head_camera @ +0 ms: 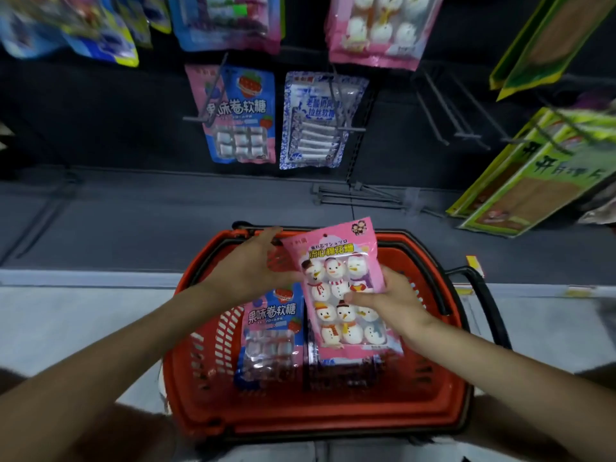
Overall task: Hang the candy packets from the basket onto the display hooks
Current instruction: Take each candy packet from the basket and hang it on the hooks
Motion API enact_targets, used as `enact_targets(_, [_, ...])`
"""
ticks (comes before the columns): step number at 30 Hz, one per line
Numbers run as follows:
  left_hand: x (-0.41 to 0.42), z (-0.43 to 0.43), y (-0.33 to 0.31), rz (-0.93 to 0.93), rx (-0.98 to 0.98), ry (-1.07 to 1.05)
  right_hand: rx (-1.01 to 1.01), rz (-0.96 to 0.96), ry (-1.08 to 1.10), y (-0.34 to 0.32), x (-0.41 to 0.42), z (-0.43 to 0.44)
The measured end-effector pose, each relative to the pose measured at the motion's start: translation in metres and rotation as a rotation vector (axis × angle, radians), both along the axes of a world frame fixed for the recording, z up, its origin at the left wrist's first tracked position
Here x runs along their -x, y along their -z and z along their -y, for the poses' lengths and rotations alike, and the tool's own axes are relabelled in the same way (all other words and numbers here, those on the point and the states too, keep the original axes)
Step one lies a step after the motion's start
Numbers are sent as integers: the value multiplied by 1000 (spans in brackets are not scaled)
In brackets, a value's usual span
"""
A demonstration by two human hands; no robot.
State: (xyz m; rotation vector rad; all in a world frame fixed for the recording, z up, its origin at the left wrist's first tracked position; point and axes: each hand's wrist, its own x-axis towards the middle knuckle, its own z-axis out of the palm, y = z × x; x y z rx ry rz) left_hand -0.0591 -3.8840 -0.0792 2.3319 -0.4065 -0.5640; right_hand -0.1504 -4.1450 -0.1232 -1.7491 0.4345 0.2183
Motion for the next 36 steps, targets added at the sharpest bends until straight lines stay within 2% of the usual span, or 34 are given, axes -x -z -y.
enact_targets(5, [-1,16,-11,-276,377,-256,-107,134,-39,-68,-11,11])
enact_targets(8, [-1,27,-19,-380,565,-166,-161,195,-24,-91,-15,17])
enact_targets(12, [5,48,-38,-353,650,-153,-257,252,17,-103,-19,20])
enact_targets(16, [1,59,-54,-236,714,-215,-236,360,12,-120,-31,24])
enact_targets(23, [-20,81,-97,-7,636,-163,-305,510,111,-149,-51,43])
enact_targets(28, [-40,100,-136,147,707,-133,-276,624,164,-170,-62,56])
enact_targets(32, [-60,112,-181,399,638,-54,-286,680,201,-181,-61,67])
enact_targets(36, [-79,122,-218,686,470,-43,-304,724,222,-187,-65,75])
